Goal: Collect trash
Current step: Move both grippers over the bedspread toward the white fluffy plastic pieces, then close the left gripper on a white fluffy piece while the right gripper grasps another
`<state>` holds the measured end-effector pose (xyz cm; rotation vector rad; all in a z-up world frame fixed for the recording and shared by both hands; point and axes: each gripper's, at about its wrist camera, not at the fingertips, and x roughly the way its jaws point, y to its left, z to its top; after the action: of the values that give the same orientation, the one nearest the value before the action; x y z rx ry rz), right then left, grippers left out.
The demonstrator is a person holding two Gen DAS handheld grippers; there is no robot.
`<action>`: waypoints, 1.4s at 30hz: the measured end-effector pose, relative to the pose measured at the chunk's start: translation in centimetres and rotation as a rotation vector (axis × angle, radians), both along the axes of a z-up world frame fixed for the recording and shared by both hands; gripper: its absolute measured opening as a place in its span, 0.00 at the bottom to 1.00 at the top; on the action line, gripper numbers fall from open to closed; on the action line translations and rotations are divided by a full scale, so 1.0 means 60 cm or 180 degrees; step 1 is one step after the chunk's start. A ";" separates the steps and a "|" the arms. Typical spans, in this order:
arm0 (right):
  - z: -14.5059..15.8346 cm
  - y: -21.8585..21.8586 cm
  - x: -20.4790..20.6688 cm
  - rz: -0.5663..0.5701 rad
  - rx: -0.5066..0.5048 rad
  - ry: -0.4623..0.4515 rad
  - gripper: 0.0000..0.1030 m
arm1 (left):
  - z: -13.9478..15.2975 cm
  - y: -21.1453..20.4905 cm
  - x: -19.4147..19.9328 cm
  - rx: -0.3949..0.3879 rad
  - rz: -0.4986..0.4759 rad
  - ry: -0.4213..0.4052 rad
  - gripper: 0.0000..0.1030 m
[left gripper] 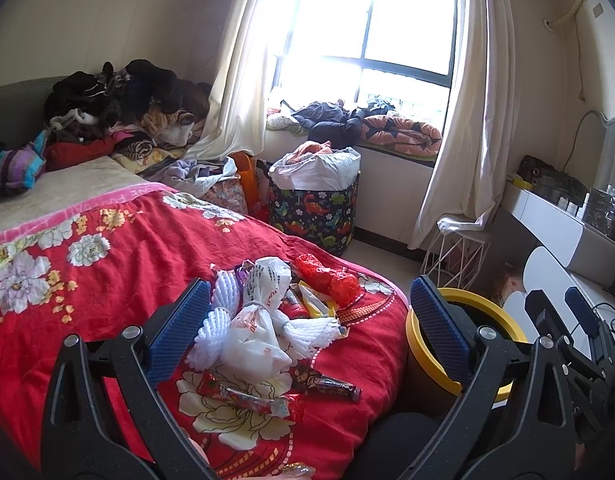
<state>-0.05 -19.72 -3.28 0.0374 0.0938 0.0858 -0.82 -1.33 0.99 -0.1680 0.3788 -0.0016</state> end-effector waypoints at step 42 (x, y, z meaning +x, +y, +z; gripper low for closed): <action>-0.016 0.145 0.092 0.1194 -0.0277 0.0646 0.94 | -0.048 0.196 0.023 -0.0399 0.0520 0.0255 0.90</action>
<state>5.46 -10.99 -4.23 -0.0591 0.3070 0.4528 0.55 10.45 -1.89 -0.3233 0.4443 0.1429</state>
